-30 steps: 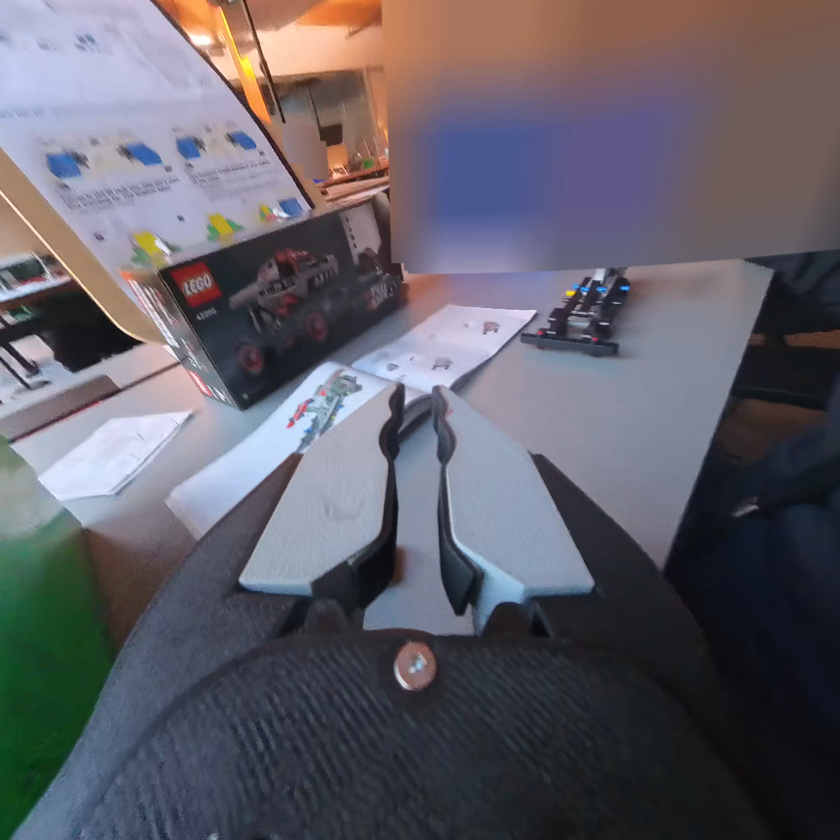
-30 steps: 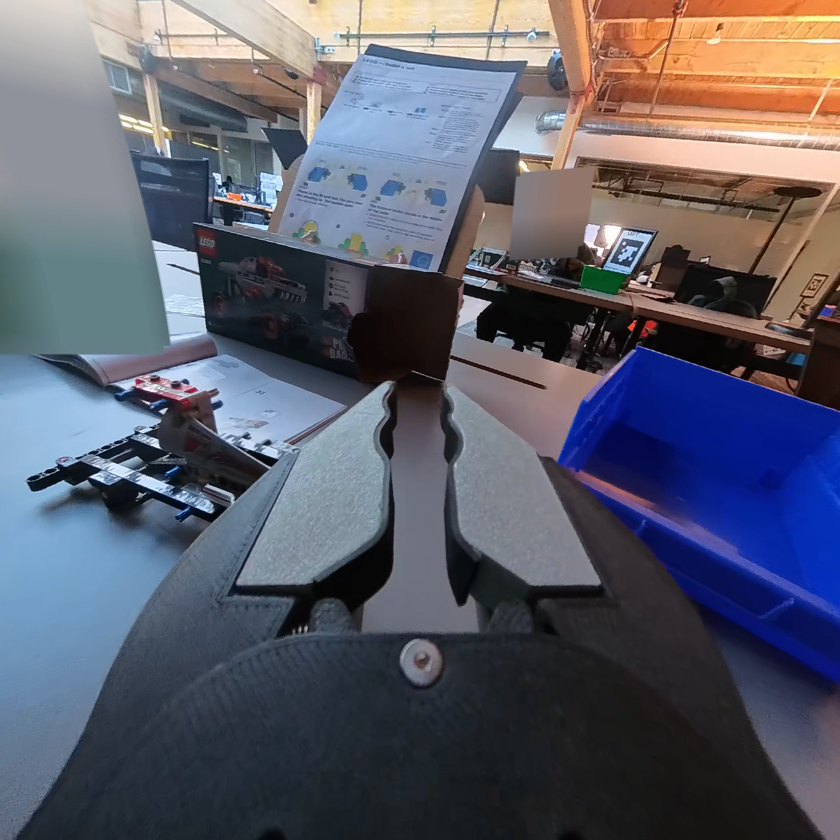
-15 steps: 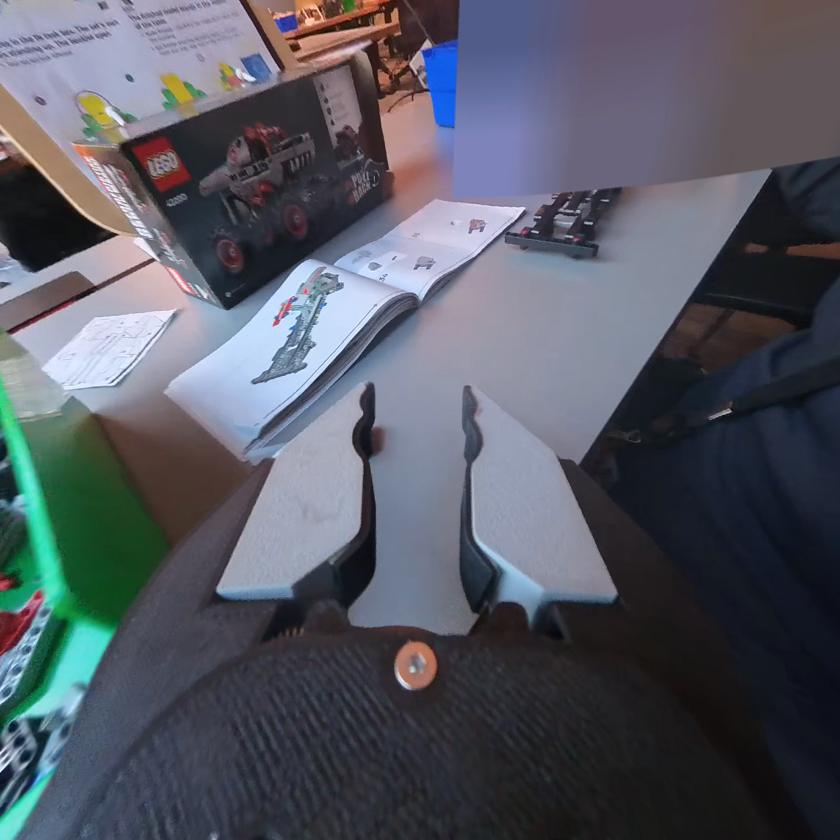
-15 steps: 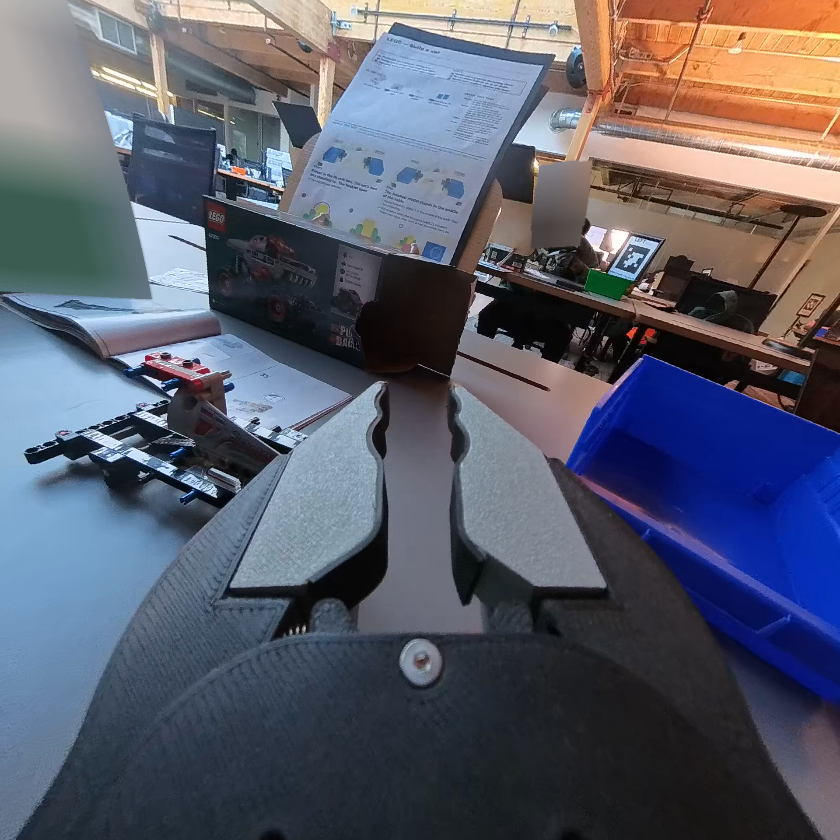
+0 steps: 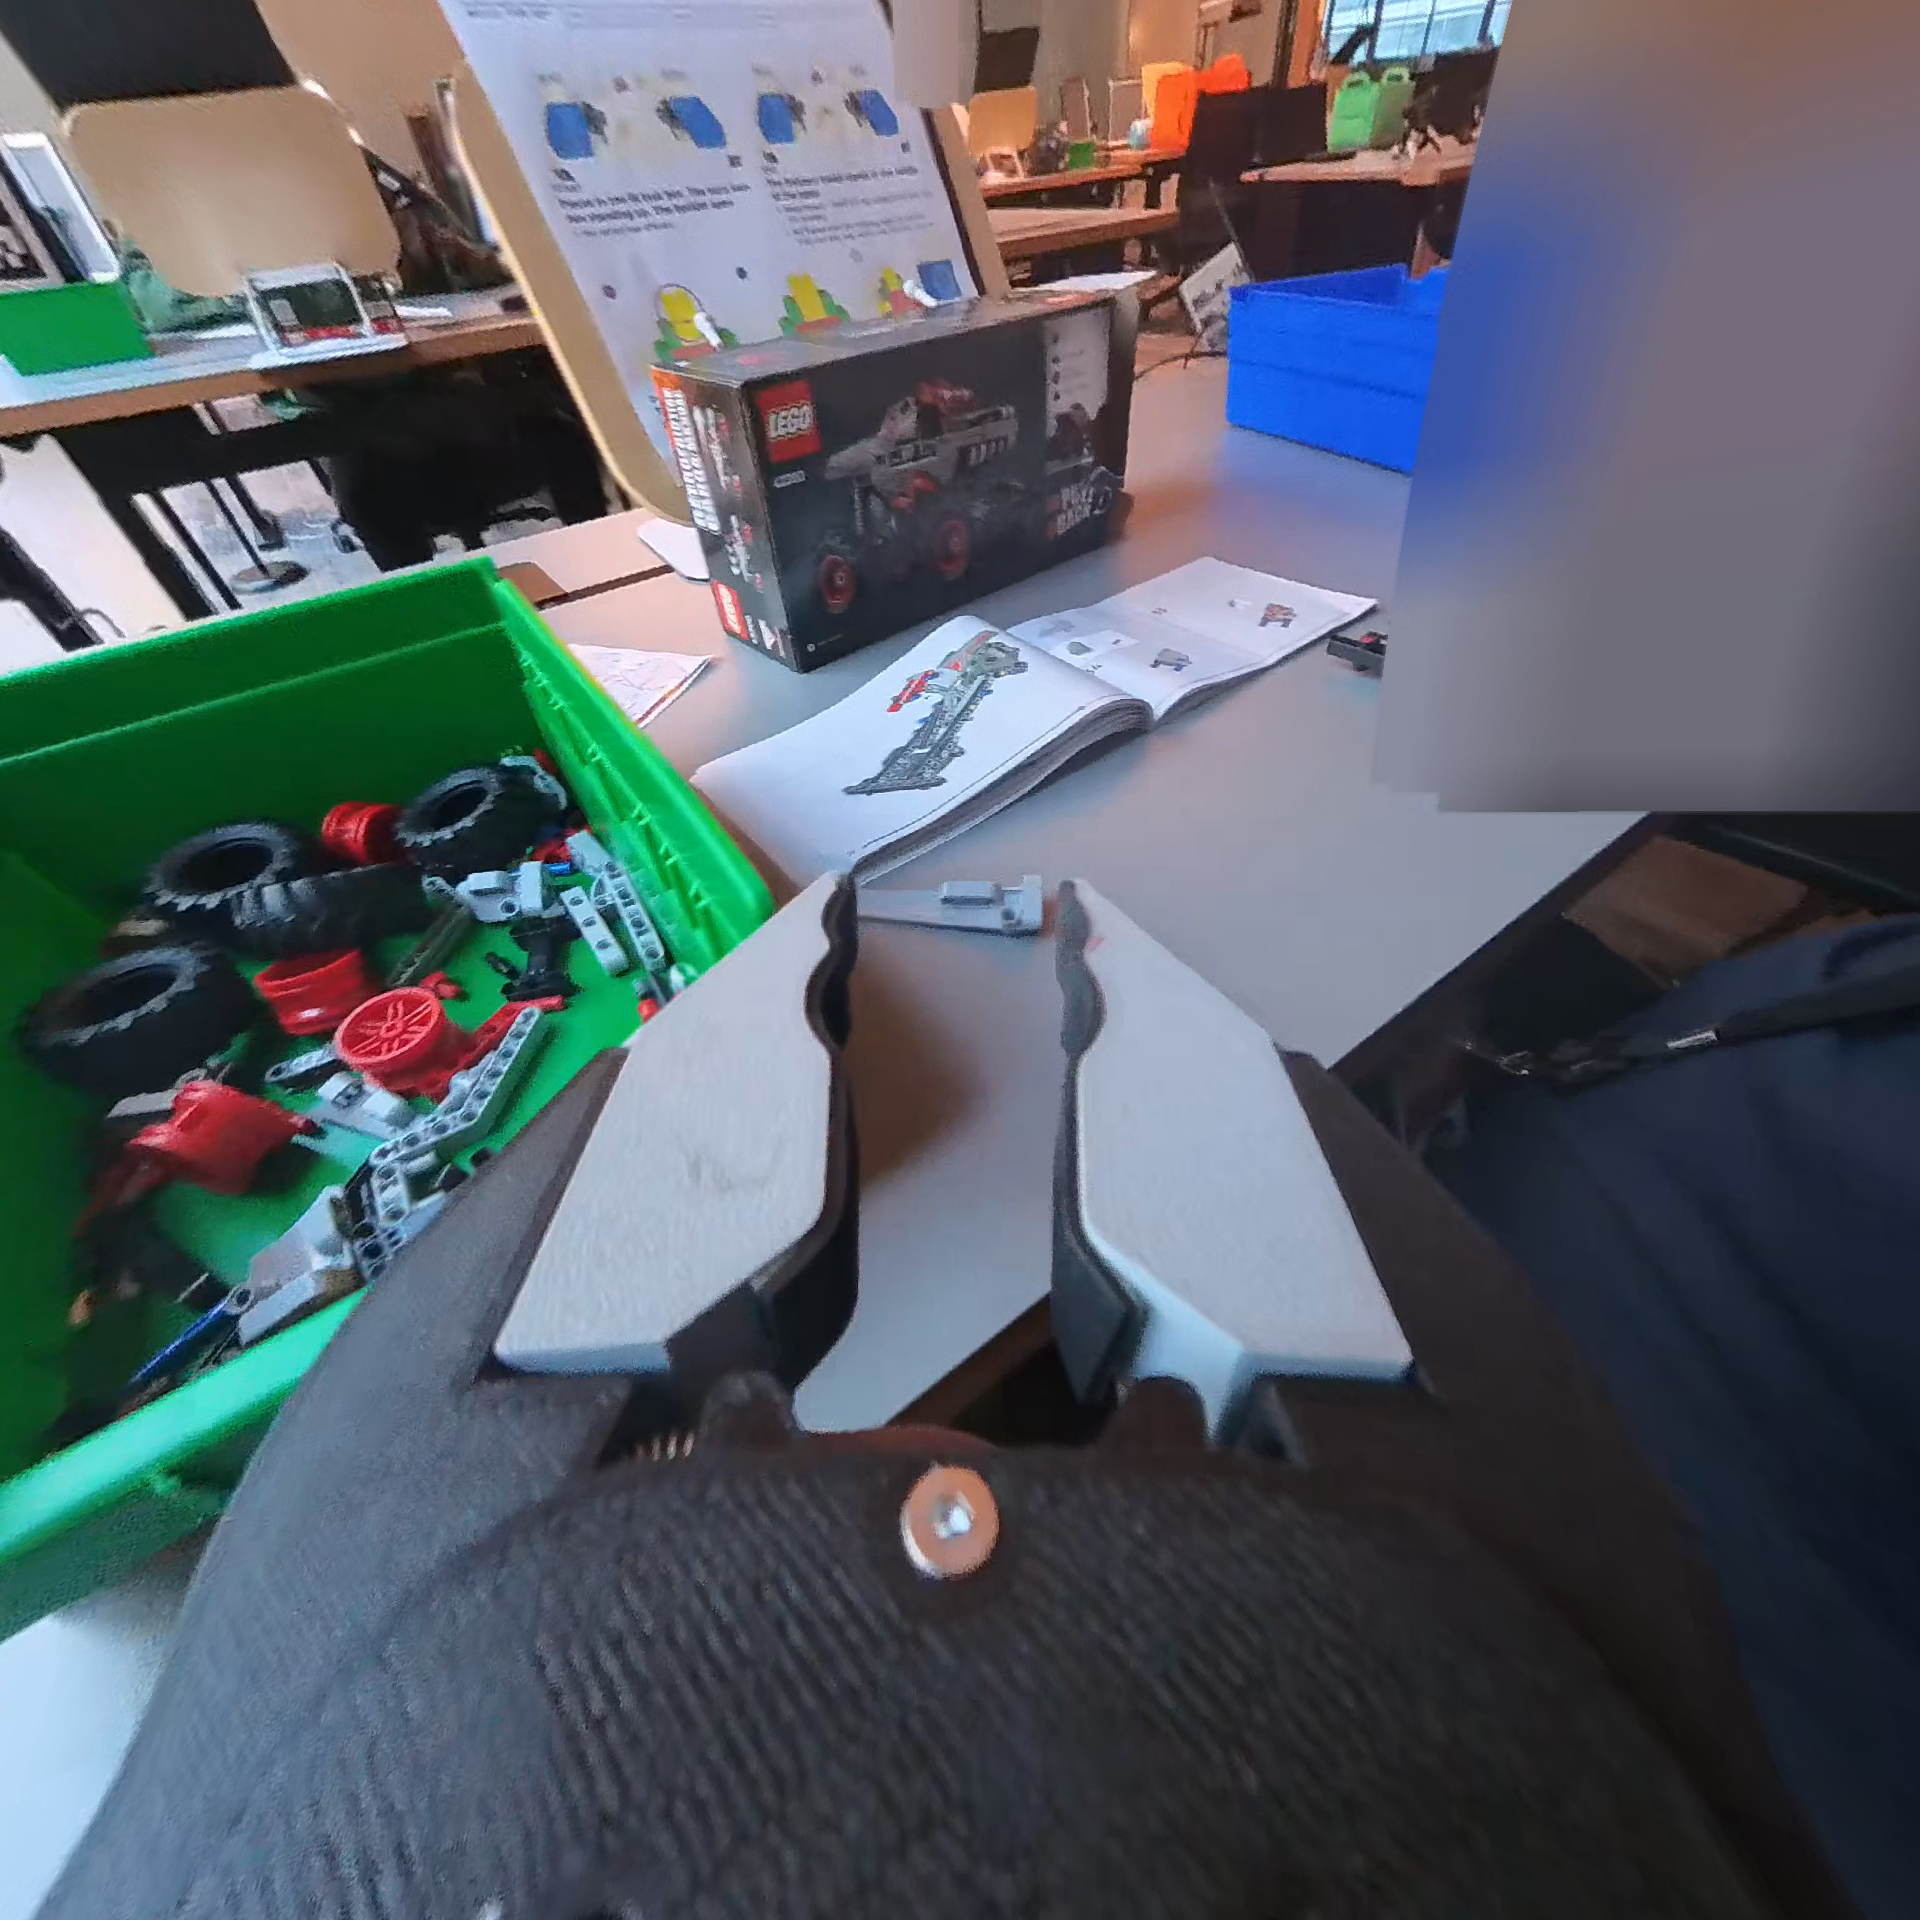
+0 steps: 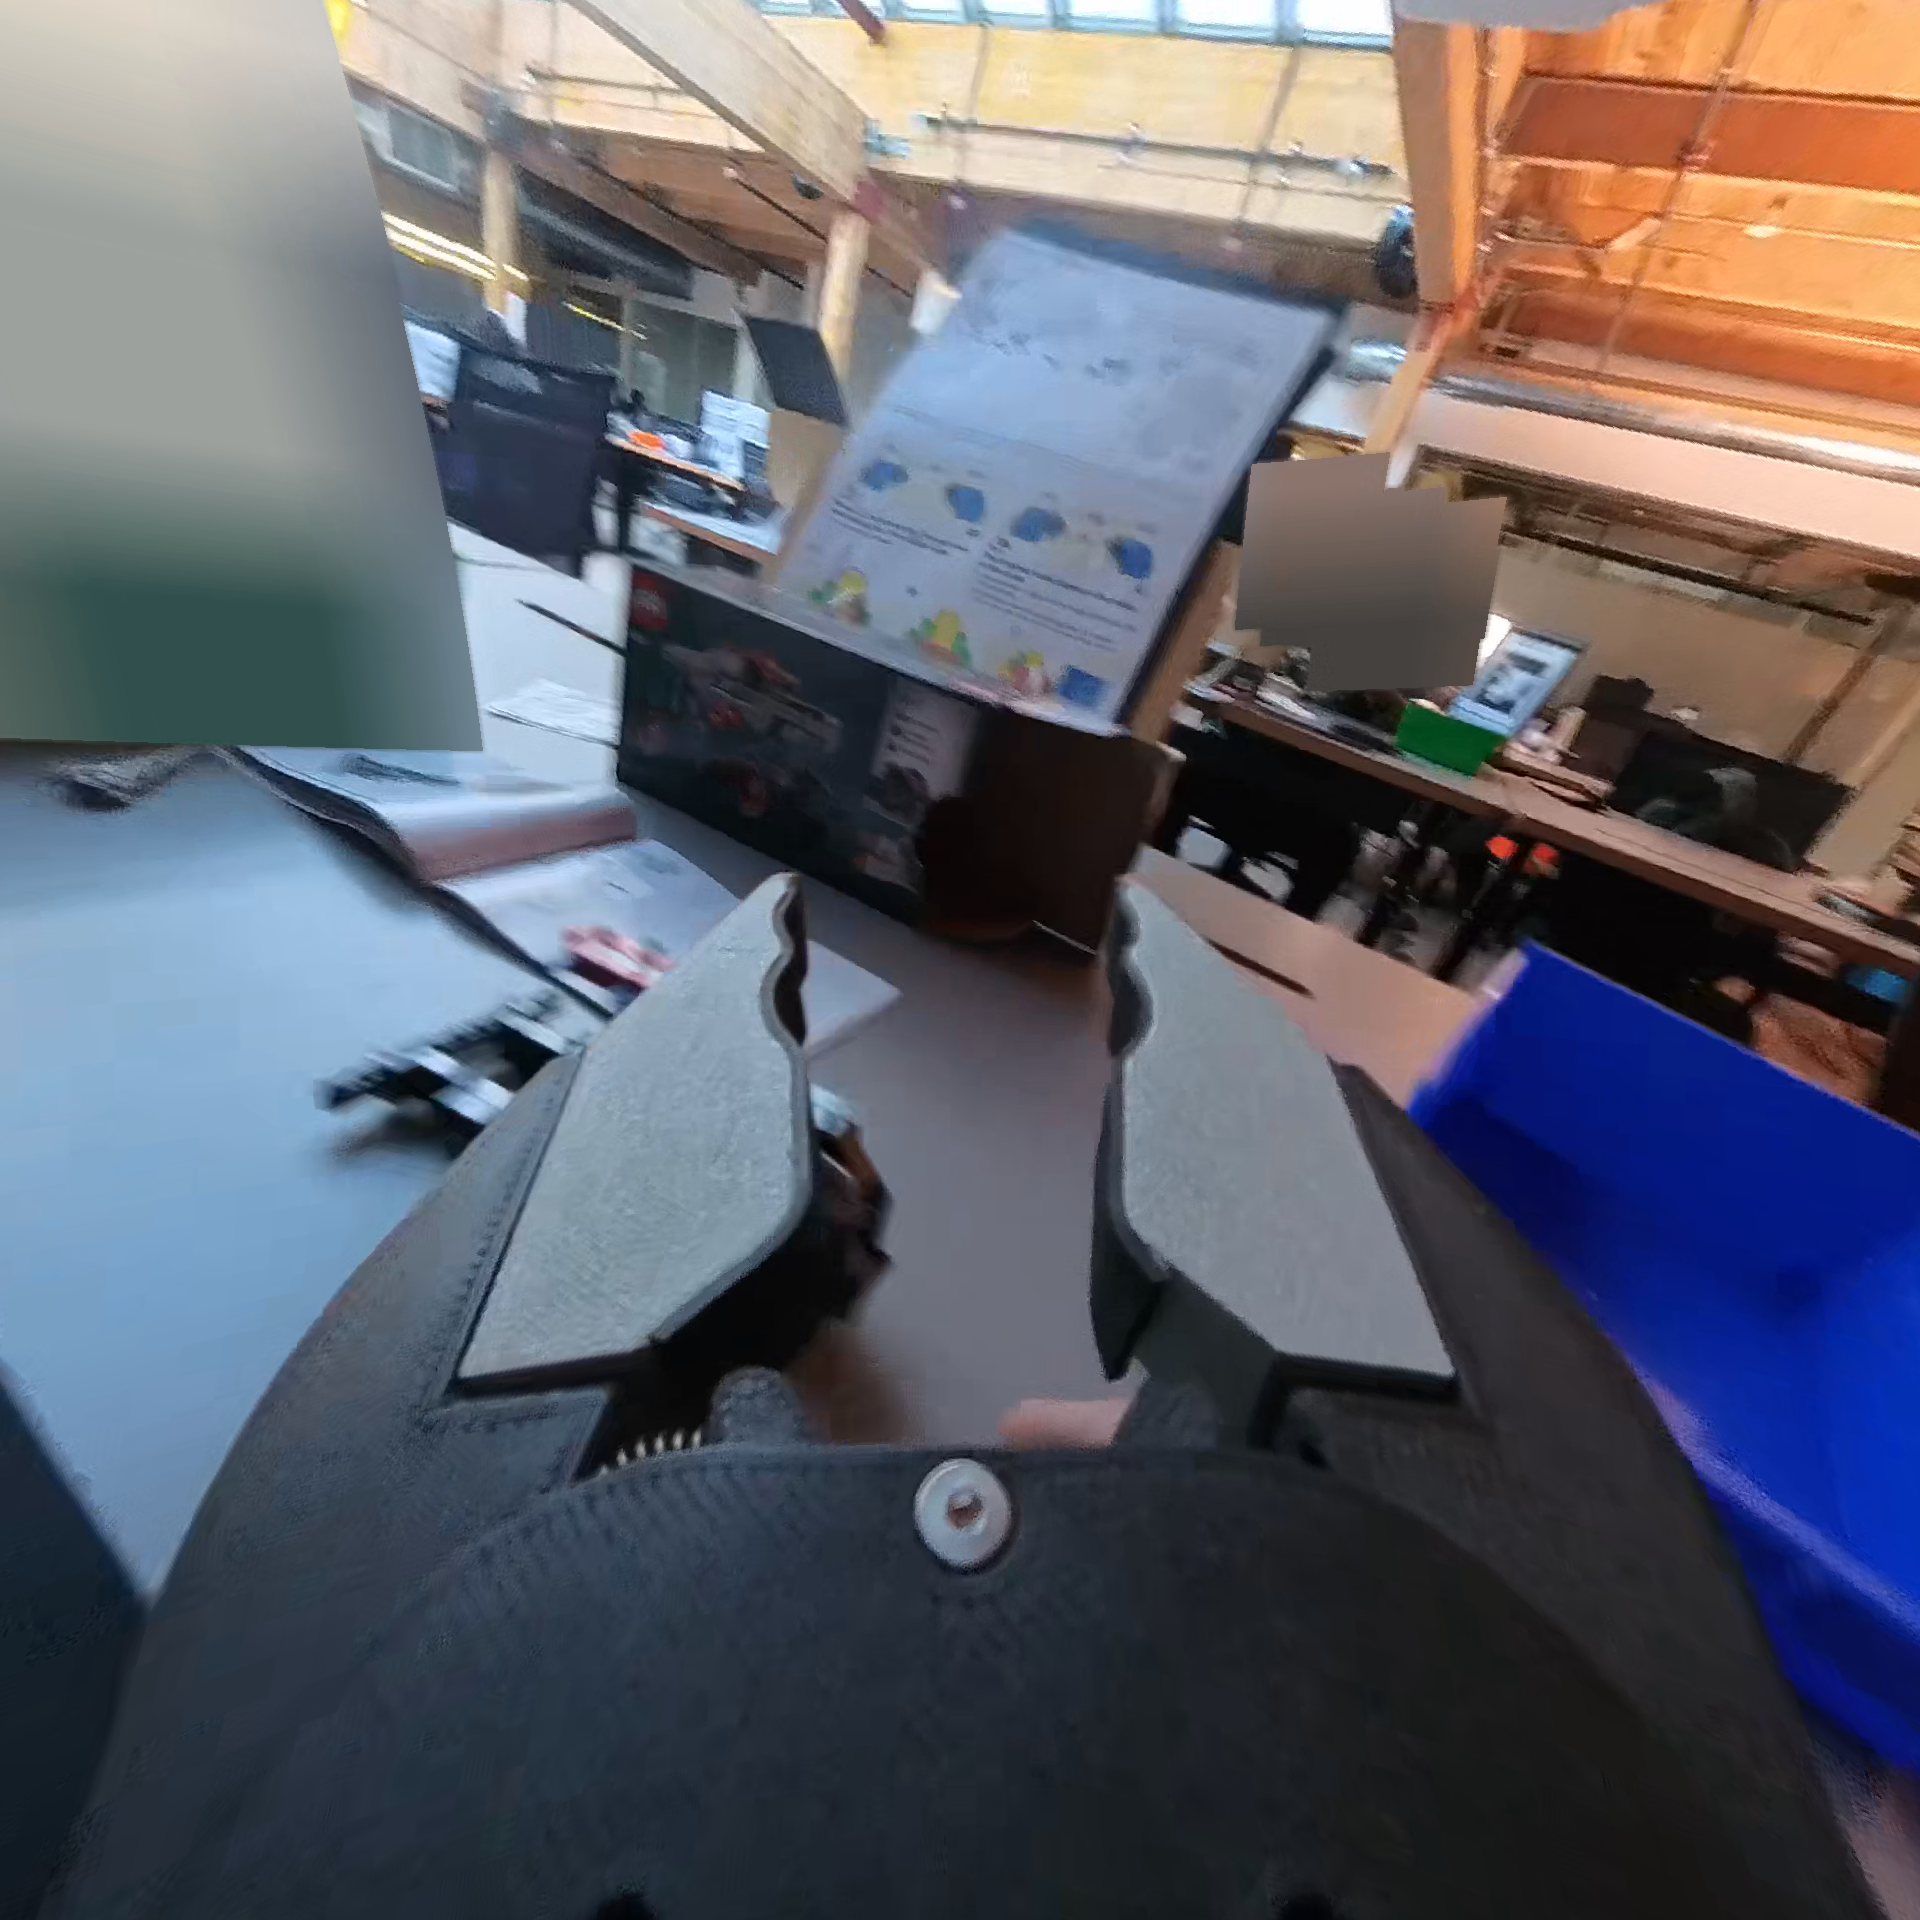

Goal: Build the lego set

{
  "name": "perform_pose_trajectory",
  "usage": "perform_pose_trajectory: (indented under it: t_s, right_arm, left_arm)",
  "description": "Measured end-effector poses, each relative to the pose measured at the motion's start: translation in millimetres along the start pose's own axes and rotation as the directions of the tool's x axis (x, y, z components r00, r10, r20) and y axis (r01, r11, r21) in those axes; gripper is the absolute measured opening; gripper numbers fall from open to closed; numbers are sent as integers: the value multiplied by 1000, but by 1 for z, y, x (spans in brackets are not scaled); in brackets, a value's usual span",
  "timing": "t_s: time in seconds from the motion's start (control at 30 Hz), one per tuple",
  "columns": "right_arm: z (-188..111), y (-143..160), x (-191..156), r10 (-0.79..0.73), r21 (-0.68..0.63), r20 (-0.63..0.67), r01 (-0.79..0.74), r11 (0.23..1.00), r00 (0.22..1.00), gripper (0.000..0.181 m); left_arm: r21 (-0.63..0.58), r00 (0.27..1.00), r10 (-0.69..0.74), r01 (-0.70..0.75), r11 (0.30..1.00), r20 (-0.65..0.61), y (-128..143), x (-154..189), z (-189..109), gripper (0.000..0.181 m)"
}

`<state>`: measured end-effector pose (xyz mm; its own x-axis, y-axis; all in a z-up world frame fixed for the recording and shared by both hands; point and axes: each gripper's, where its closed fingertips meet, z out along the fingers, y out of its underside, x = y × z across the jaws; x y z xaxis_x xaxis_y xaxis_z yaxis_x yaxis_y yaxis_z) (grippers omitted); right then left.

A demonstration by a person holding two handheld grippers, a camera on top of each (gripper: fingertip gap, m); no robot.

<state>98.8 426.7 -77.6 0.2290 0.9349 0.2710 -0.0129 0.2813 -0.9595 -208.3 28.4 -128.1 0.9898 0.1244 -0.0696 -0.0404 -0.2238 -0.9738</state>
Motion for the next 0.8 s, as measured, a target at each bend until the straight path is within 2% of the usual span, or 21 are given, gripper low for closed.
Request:
perform_pose_trajectory:
  t_s: [0.03,0.1,0.17,0.27,0.33,0.37,0.4,0.5,0.63,0.67,0.73,0.8]
  right_arm:
    - [0,-18,-17,-10,23,53,9,1000,999,59]
    - [1,-48,-60,-56,47,189,48,998,980,53]
    - [9,-59,-105,-56,13,322,55,998,945,48]
    - [34,-47,-175,97,-93,500,-58,994,861,52]
    - [47,-29,-227,205,-179,632,-116,977,748,48]
    - [56,-18,-246,218,-208,661,-104,973,718,40]
    - [68,-7,-257,202,-218,659,-74,973,725,34]
    - [99,20,-274,109,-227,652,56,972,750,33]
    - [120,30,-304,168,-235,728,13,972,664,37]
    - [127,34,-308,181,-263,730,27,964,659,36]
    - [139,25,-316,181,-228,751,-7,974,635,37]
    - [143,9,-326,206,-198,784,-78,977,585,39]
  left_arm:
    - [4,1000,-11,11,1000,12,1,-3,-3,35]
    - [13,999,-44,44,999,1,3,-3,-4,35]
    - [19,998,-69,69,997,-6,6,-2,-4,35]
    - [35,997,-81,81,996,-4,11,2,-4,34]
    - [57,995,-93,95,994,-32,10,7,-3,34]
    - [69,994,-98,101,993,-52,7,10,-2,35]
    - [78,991,-104,110,991,-80,2,13,-1,37]
    - [102,986,-101,115,988,-132,-17,16,-1,43]
    - [106,992,-41,54,993,-123,-19,-2,-2,52]
    - [129,986,-22,44,991,-163,-22,-2,-2,54]
    - [214,937,66,9,977,-343,-30,14,-7,53]
    - [268,825,164,-16,963,-541,-34,36,-18,52]
